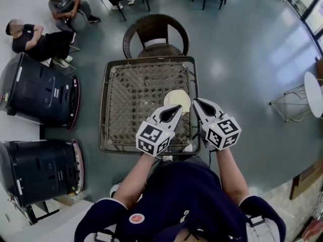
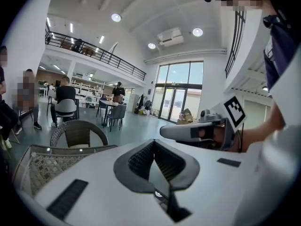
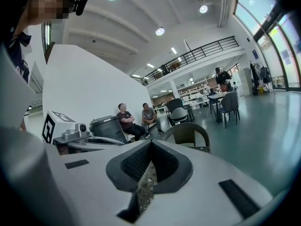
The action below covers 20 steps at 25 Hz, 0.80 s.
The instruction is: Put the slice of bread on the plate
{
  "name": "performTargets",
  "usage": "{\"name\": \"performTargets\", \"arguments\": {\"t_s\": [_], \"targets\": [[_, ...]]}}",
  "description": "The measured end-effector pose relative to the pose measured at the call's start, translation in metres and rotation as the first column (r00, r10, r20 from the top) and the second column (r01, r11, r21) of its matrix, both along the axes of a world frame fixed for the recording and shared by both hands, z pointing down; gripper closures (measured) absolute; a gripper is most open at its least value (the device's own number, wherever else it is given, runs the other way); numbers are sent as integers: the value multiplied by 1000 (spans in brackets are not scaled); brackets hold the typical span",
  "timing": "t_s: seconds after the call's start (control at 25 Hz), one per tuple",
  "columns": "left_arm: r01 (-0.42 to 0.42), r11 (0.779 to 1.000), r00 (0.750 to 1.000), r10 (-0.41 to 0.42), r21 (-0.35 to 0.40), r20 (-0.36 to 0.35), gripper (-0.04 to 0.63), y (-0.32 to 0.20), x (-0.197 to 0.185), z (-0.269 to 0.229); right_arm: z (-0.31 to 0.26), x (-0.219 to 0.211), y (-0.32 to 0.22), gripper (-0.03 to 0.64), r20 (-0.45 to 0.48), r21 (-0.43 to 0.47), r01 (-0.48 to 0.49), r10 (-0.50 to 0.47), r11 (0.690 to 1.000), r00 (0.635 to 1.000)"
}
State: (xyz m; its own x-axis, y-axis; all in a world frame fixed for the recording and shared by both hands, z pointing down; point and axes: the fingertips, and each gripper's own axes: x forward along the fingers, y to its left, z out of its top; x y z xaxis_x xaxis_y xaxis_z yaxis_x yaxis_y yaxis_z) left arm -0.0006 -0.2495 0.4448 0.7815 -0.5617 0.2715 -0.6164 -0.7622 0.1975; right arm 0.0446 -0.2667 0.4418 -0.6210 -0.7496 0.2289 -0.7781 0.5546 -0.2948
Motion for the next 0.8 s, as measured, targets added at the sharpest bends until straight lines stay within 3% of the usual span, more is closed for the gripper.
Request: {"name": "performTargets", "arguments": {"t_s": [0.8], "targets": [[-4,1000,1000,4,17,-21,589,16,-1,-18,-13,0,21,611,22,17,7,-8,1000,1000]]}}
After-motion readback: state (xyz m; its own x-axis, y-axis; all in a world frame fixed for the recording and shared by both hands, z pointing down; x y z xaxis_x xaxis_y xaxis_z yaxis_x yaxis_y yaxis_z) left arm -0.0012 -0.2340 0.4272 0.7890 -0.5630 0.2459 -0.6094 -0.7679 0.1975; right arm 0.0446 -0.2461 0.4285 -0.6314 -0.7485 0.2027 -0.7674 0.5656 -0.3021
